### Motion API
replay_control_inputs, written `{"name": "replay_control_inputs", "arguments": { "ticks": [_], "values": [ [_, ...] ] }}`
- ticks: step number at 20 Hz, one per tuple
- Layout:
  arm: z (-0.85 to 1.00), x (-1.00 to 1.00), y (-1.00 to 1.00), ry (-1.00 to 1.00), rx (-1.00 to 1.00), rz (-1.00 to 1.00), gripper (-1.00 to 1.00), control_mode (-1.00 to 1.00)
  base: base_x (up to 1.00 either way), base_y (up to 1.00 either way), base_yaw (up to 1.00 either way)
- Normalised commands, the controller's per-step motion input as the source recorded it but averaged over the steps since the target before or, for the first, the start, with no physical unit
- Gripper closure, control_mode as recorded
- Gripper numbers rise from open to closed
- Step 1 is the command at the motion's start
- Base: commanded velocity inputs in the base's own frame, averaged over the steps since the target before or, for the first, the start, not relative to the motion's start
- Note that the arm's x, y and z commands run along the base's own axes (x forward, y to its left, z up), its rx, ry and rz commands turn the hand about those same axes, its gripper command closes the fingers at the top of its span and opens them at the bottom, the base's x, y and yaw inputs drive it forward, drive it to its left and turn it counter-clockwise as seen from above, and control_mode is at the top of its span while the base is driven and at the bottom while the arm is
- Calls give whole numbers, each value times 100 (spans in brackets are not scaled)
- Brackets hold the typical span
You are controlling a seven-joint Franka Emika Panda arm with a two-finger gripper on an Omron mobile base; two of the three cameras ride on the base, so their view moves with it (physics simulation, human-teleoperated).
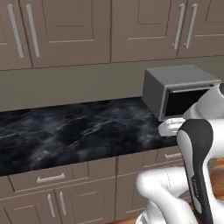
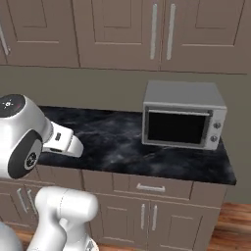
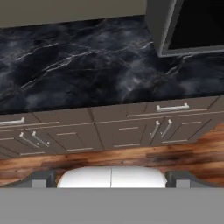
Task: Four empty soda cans are scattered around the kitchen. Gather all the cans and cluster them next to the stove for recycling.
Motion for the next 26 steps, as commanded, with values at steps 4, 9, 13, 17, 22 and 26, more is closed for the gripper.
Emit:
{"name": "replay_control_inputs", "arguments": {
  "ticks": [4, 9, 13, 17, 22, 26],
  "values": [
    [0, 0, 0, 0, 0, 0, -100, 100, 0, -7, -44],
    [0, 0, 0, 0, 0, 0, -100, 100, 0, 0, -47],
    [0, 0, 0, 0, 0, 0, -100, 100, 0, 3, -48],
    [0, 0, 0, 0, 0, 0, -100, 100, 0, 3, -48],
    [0, 0, 0, 0, 0, 0, -100, 100, 0, 2, -48],
    [0, 0, 0, 0, 0, 0, -100, 100, 0, 0, -48]
  ]
}}
